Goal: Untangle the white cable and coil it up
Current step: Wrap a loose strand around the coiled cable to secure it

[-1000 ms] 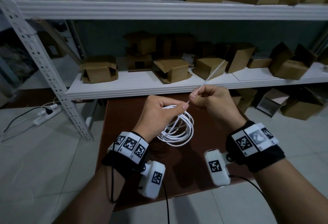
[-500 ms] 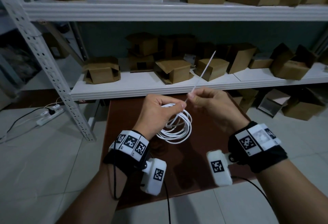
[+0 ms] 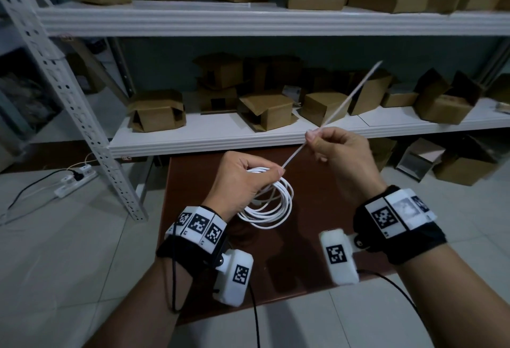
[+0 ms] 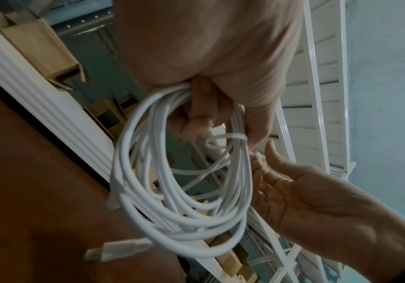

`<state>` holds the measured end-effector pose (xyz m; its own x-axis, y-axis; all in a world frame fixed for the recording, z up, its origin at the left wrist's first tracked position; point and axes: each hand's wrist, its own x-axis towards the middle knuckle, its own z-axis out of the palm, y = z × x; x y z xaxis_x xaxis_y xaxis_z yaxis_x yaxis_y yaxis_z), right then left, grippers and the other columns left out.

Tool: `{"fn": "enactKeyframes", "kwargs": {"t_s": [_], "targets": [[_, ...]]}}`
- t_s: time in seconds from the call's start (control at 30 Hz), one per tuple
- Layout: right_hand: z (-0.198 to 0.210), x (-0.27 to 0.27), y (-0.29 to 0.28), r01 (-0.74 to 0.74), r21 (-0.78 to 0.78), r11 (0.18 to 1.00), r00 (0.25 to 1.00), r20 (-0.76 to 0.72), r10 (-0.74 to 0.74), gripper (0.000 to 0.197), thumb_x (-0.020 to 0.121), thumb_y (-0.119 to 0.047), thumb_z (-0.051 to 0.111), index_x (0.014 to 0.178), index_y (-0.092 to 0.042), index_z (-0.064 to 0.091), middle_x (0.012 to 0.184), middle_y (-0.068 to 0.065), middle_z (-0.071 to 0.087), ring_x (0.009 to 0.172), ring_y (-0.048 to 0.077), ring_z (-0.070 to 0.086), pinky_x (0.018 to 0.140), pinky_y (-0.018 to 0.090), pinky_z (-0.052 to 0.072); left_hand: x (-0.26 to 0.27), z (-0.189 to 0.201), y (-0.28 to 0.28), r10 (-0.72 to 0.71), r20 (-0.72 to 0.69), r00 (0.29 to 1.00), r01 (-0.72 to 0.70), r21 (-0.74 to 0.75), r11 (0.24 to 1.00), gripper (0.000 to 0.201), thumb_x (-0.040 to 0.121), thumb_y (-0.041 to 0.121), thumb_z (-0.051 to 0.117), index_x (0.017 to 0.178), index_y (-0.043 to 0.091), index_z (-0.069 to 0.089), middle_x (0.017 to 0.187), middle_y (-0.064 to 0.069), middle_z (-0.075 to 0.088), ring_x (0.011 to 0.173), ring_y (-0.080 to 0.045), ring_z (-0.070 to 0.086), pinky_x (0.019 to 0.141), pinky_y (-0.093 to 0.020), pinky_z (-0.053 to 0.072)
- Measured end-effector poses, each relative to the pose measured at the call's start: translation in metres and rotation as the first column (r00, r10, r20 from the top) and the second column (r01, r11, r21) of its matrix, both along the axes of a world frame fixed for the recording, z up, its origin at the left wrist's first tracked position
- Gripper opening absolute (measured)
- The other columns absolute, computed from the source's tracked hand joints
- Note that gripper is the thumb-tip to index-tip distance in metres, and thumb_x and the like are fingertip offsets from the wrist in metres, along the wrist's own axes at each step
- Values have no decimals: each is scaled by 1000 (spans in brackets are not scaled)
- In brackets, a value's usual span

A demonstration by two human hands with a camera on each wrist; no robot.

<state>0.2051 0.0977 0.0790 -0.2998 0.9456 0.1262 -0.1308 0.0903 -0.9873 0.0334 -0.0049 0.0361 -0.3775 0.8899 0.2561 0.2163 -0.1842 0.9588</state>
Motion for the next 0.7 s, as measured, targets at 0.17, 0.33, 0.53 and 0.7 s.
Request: {"fn": "enactKeyframes", "kwargs": {"t_s": [0.17, 0.33, 0.53, 0.7], "targets": [[-13, -7, -7, -210, -128, 969, 973, 72, 221, 36, 76, -23, 83, 100, 2, 75, 80, 6, 70, 65, 9, 61, 61, 19, 50, -4, 2, -1, 12, 40, 999, -13, 22, 1000, 4, 86, 3, 84, 89, 1, 85, 60, 7, 73, 51, 2, 62, 55, -15, 46], [-24, -14, -18, -259, -135, 956, 961, 61, 269, 12, 89, -8, 76, 95, 1, 74, 69, 1, 71, 59, 5, 64, 60, 19, 52, -1, 3, 1, -18, 47, 999, 15, 59, 998, 5, 87, 0, 83, 91, 0, 84, 65, 6, 76, 56, 1, 66, 57, -14, 49], [-17, -11, -16, -148, -44, 988, 987, 49, 150, 6, 85, 2, 77, 89, 4, 73, 77, 5, 70, 63, 1, 63, 62, 14, 49, 6, 3, 7, -34, 54, 998, 31, 52, 998, 9, 88, 0, 82, 96, -4, 83, 55, 12, 69, 47, 7, 59, 52, -8, 42], [-13, -5, -7, 4, 26, 1000, 998, 61, -6, 13, 85, 7, 76, 78, -3, 71, 66, -3, 68, 56, 3, 55, 57, 14, 44, 9, 4, 10, -76, 83, 994, 77, -3, 997, 9, 88, 1, 82, 94, -5, 83, 61, 3, 73, 45, 3, 58, 49, -8, 41]]}}
